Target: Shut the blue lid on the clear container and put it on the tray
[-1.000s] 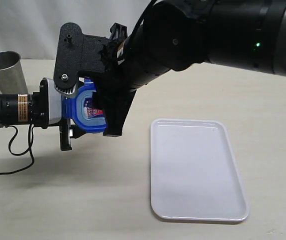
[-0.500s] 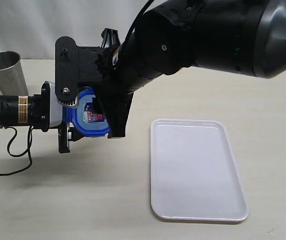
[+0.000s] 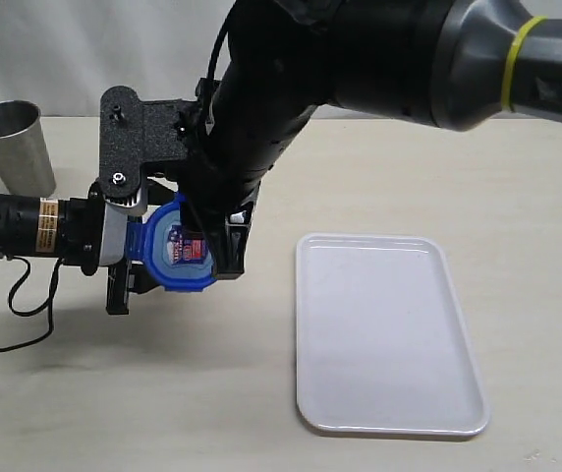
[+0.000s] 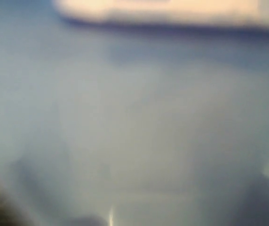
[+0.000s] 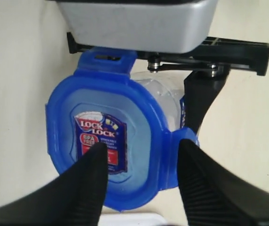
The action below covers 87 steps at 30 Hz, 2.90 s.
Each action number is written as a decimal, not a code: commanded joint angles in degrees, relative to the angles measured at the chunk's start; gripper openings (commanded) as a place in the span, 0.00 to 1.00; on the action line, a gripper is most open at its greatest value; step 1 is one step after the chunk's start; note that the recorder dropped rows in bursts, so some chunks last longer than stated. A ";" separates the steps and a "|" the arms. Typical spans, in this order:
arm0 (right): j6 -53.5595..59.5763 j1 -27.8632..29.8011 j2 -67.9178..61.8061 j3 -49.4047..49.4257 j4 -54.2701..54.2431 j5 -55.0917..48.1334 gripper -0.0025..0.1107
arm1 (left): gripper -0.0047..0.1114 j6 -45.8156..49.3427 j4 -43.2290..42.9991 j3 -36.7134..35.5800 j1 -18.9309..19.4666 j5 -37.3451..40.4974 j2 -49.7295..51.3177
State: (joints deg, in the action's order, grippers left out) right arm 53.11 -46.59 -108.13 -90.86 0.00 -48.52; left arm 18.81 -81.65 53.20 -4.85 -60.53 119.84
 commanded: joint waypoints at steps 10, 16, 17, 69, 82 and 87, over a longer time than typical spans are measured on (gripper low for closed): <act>4.94 -0.03 -4.35 -0.41 -8.98 -7.28 0.26 | 0.04 -5.79 4.43 0.31 -0.49 -9.43 -0.86; 4.94 -0.17 -6.06 -0.41 -7.92 -7.99 0.27 | 0.04 -6.76 4.31 0.31 -0.49 -9.43 -0.86; 4.82 -0.17 -5.36 -0.41 -7.92 -7.99 0.27 | 0.04 -6.88 4.31 0.31 -0.49 -9.43 -0.86; 7.90 2.46 -8.33 -0.41 -13.93 -5.22 0.35 | 0.04 -1.26 6.34 0.31 -0.49 -9.20 -0.86; -3.17 2.75 -5.57 -0.41 -1.89 -1.18 0.35 | 0.04 -6.07 8.28 0.31 -0.49 -8.53 -0.86; -8.43 3.45 -4.80 -0.41 2.74 0.68 0.35 | 0.04 -12.22 9.48 0.31 -0.49 -8.65 -0.86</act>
State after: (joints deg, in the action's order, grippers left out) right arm 49.04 -43.60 -112.08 -92.49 -1.52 -47.19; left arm 14.27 -79.35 52.93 -5.29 -59.50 120.72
